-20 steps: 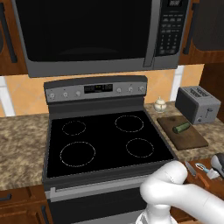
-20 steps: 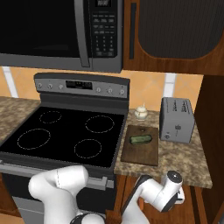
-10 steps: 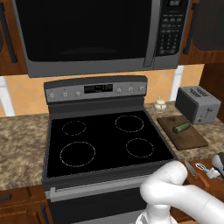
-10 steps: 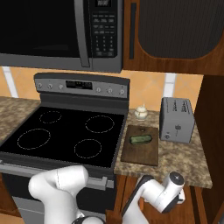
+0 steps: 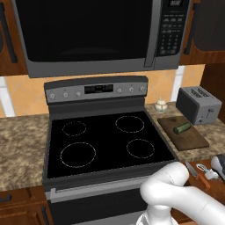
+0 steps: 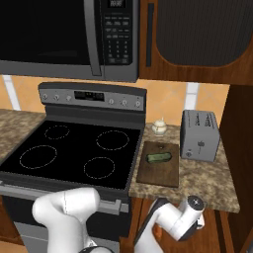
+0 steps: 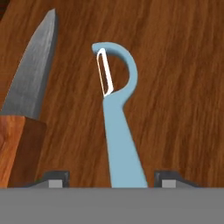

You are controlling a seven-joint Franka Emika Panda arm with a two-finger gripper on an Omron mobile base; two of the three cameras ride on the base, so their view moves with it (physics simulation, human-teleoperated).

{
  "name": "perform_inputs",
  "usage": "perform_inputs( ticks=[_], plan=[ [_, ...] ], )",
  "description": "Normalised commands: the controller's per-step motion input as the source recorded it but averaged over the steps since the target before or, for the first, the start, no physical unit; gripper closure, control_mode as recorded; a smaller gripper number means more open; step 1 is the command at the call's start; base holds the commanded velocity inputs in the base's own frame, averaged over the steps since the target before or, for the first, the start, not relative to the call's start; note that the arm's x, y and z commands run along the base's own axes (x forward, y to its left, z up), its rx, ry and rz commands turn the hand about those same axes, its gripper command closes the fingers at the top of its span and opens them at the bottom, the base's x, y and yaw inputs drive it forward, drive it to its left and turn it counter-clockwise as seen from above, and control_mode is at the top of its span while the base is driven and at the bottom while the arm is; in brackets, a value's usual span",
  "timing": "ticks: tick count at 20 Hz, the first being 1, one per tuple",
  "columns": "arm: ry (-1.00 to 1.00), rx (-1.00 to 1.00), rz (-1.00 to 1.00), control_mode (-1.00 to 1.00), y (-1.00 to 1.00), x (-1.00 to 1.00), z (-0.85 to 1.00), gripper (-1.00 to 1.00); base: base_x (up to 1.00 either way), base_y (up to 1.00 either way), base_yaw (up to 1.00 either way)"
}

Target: Place the appropriate cutting tool for cutting the cucumber skin on the cutting board.

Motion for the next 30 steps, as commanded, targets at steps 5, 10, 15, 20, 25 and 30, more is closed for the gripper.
perform_inputs(
  ticks=[5,10,15,20,25,30],
  plan=[
    [0.00,0.00,0.00,-1.00,-0.04,-0.16,-0.04,1.00,0.00,0.00,0.00],
    [-0.03,0.00,0.00,-1.00,-0.20,-0.30,0.00,1.00,0.00,0.00,0.00],
    [-0.06,0.01,0.00,-1.00,-0.10,-0.25,0.54,1.00,0.00,0.00,0.00],
    [-0.02,0.04,0.01,-1.00,0.02,-0.55,1.00,1.00,0.00,0.00,0.00],
    [0.00,0.00,0.06,-1.00,0.09,-0.55,1.00,1.00,0.00,0.00,0.00],
    [0.03,0.00,0.07,-1.00,0.34,-0.22,1.00,1.00,0.00,0.00,0.00]
  ],
)
